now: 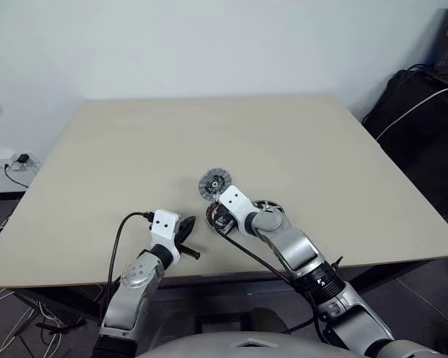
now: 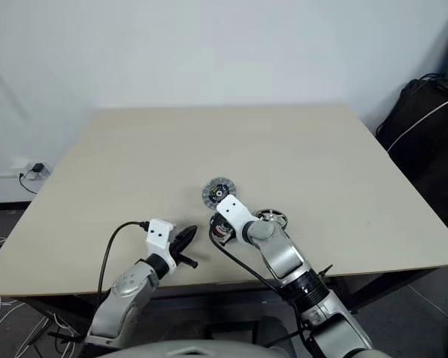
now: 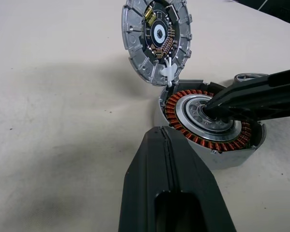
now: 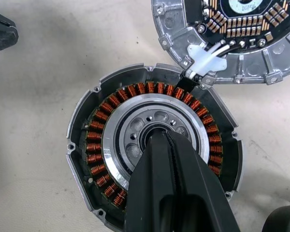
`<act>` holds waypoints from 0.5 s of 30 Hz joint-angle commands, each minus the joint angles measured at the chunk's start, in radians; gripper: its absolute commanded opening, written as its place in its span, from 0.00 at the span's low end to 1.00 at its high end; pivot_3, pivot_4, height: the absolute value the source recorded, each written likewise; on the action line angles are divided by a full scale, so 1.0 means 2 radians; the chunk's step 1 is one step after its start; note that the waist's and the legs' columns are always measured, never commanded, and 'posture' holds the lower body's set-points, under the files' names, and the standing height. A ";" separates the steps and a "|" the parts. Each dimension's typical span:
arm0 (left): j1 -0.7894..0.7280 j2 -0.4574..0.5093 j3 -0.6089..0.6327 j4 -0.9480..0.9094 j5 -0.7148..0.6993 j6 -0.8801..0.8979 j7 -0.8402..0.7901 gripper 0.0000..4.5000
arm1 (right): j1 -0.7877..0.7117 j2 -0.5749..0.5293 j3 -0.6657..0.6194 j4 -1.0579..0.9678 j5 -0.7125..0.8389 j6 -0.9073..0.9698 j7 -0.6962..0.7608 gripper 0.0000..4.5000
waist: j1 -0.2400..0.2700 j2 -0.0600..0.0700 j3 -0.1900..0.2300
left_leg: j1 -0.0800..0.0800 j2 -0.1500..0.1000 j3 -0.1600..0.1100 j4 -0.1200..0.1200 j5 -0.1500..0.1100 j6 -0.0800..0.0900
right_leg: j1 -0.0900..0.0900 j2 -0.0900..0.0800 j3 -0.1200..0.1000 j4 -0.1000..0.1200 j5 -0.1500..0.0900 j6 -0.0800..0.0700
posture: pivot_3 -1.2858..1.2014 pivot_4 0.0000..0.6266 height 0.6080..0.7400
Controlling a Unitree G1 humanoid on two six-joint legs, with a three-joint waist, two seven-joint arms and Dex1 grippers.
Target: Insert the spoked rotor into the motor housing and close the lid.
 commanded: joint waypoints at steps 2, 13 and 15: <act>-0.003 -0.004 -0.003 -0.012 -0.005 -0.003 0.003 0.00 | -0.023 -0.005 0.007 0.004 -0.010 0.001 0.008 0.01 | 0.000 0.000 0.000 | 0.000 0.000 0.000 0.000 0.000 0.000 | 0.000 0.000 0.000 0.000 0.000 0.000 | 0.52 0.00 1.00; 0.003 -0.009 -0.003 -0.012 -0.005 -0.005 0.008 0.00 | -0.060 -0.035 0.062 0.009 -0.039 0.007 0.051 0.01 | 0.000 0.000 0.000 | 0.000 0.000 0.000 0.000 0.000 0.000 | 0.000 0.000 0.000 0.000 0.000 0.000 | 0.52 0.00 1.00; 0.003 -0.009 -0.003 -0.012 -0.005 -0.005 0.009 0.00 | -0.062 -0.033 0.054 0.003 -0.040 0.004 0.045 0.01 | 0.000 0.000 0.000 | 0.000 0.000 0.000 0.000 0.000 0.000 | 0.000 0.000 0.000 0.000 0.000 0.000 | 0.52 0.00 1.00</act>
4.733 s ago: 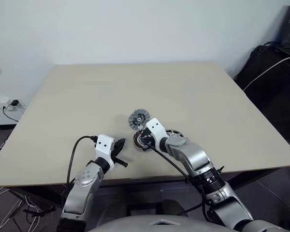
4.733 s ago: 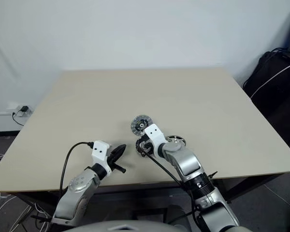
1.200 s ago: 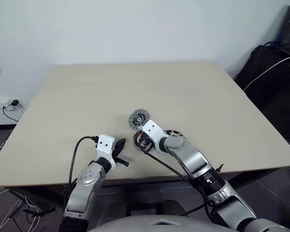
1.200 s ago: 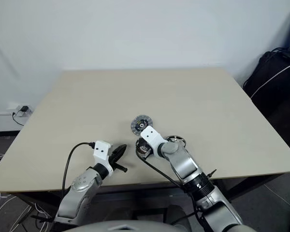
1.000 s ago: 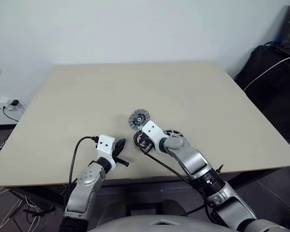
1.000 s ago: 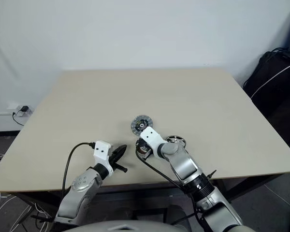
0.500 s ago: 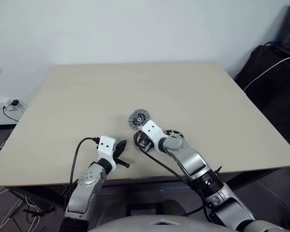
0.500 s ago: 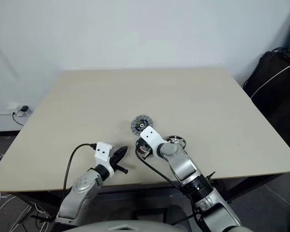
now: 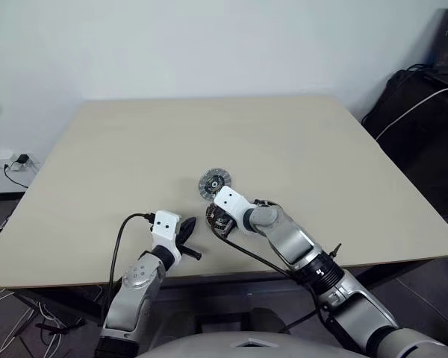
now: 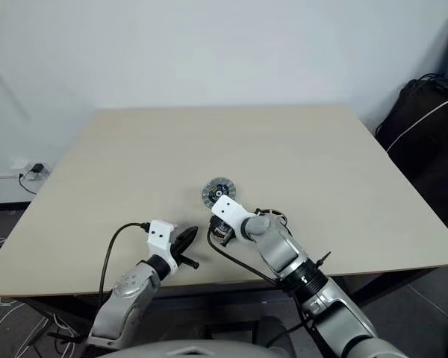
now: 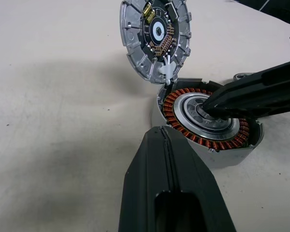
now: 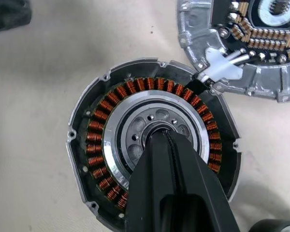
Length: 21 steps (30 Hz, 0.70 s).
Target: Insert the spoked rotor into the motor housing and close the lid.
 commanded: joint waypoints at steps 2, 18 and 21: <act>0.000 -0.003 0.000 -0.013 -0.005 -0.005 0.002 0.00 | -0.010 0.008 -0.019 -0.021 -0.007 -0.012 -0.012 0.01 | 0.000 0.000 0.000 | 0.000 0.000 0.000 0.000 0.000 0.000 | 0.000 0.000 0.000 0.000 0.000 0.000 | 0.52 0.00 1.00; -0.005 -0.002 -0.001 -0.009 -0.006 -0.005 0.000 0.00 | 0.012 0.020 -0.025 -0.040 0.003 0.001 -0.014 0.01 | 0.000 0.000 0.000 | 0.000 0.000 0.000 0.000 0.000 0.000 | 0.000 0.000 0.000 0.000 0.000 0.000 | 0.52 0.00 1.00; -0.004 -0.002 -0.001 -0.009 -0.006 -0.005 0.000 0.00 | 0.022 0.021 -0.022 -0.040 0.008 0.004 -0.006 0.01 | 0.000 0.000 0.000 | 0.000 0.000 0.000 0.000 0.000 0.000 | 0.000 0.000 0.000 0.000 0.000 0.000 | 0.52 0.00 1.00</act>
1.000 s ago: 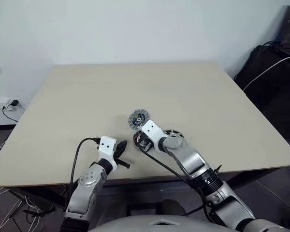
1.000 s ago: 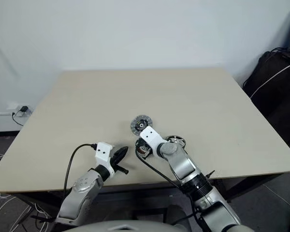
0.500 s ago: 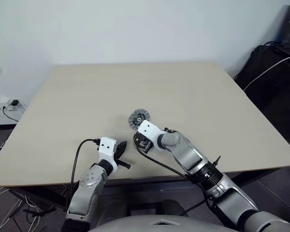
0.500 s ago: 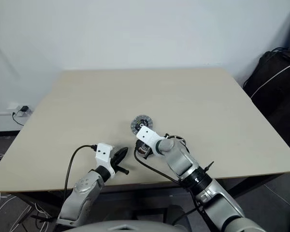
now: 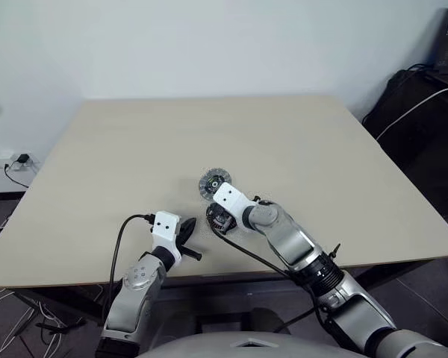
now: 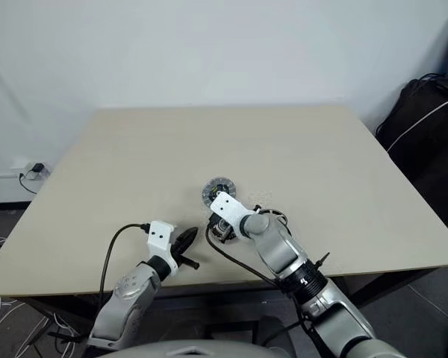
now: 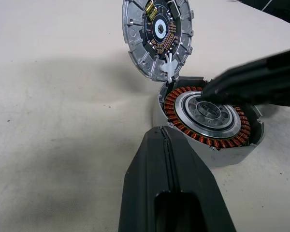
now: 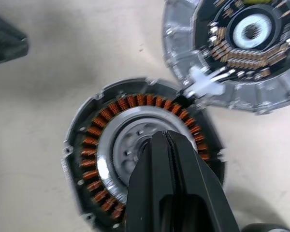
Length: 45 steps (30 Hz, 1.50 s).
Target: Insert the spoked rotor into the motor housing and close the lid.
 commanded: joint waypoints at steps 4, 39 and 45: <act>-0.006 -0.001 0.000 -0.009 -0.006 -0.005 -0.002 0.00 | 0.009 0.006 -0.002 -0.016 0.007 0.000 0.009 0.01 | 0.000 0.000 0.000 | 0.000 0.000 0.000 0.000 0.000 0.000 | 0.000 0.000 0.000 0.000 0.000 0.000 | 0.52 0.00 1.00; -0.022 0.014 -0.005 -0.006 -0.009 0.015 -0.030 0.00 | 0.180 0.134 -0.491 -0.214 0.226 0.160 -0.146 0.99 | 0.002 0.001 0.000 | 0.000 0.000 0.000 0.000 0.000 0.000 | 0.001 0.001 0.000 0.000 0.000 0.001 | 0.52 0.00 1.00; -0.022 0.015 -0.004 -0.009 -0.008 0.020 -0.033 0.00 | 0.130 0.209 -0.598 -0.197 0.317 0.236 -0.179 0.99 | 0.003 0.003 0.001 | 0.000 0.000 0.000 0.000 0.000 0.001 | 0.001 0.000 0.000 0.000 0.000 0.001 | 0.52 0.00 1.00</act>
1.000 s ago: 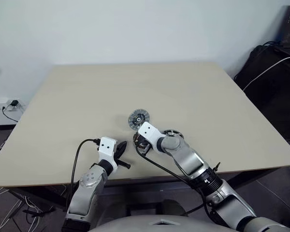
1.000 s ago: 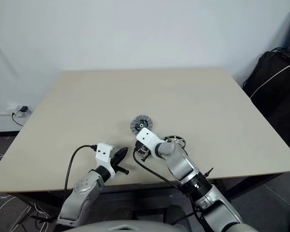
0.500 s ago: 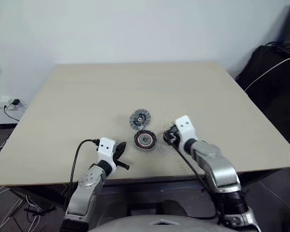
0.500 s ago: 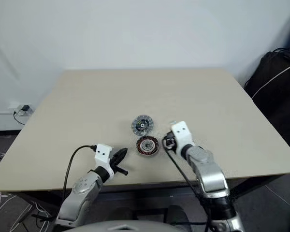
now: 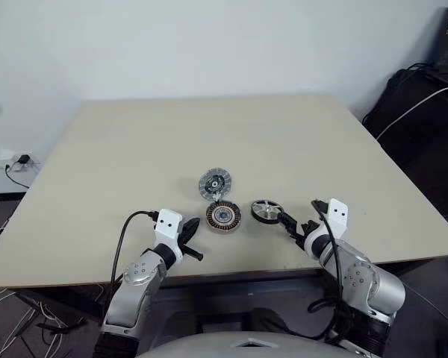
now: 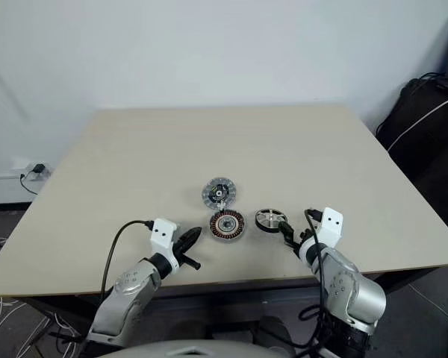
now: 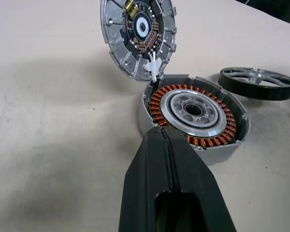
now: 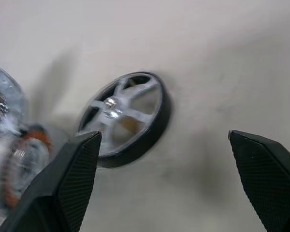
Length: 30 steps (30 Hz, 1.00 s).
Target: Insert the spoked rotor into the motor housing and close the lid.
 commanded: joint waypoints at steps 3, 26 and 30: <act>-0.002 0.002 0.000 -0.014 -0.007 0.001 -0.001 0.00 | -0.042 0.058 -0.065 0.015 0.078 0.037 -0.029 0.99 | -0.001 0.001 0.000 | 0.000 0.000 0.000 0.000 0.000 0.000 | 0.000 0.000 0.000 0.000 0.000 0.000 | 0.52 0.00 1.00; 0.005 0.002 0.002 -0.027 -0.007 0.002 0.009 0.00 | -0.068 0.058 -0.053 0.164 0.213 -0.045 -0.102 0.99 | -0.009 0.002 0.001 | 0.000 0.000 0.001 -0.001 0.000 0.000 | 0.000 0.000 0.000 0.000 0.000 0.000 | 0.52 0.00 1.00; 0.004 0.002 0.002 -0.026 -0.007 0.002 0.009 0.00 | -0.062 0.050 -0.040 0.180 0.227 -0.066 -0.115 0.86 | -0.011 0.002 0.001 | 0.000 0.000 0.001 -0.001 0.000 0.000 | 0.000 0.000 0.001 0.000 0.000 0.000 | 0.52 0.00 1.00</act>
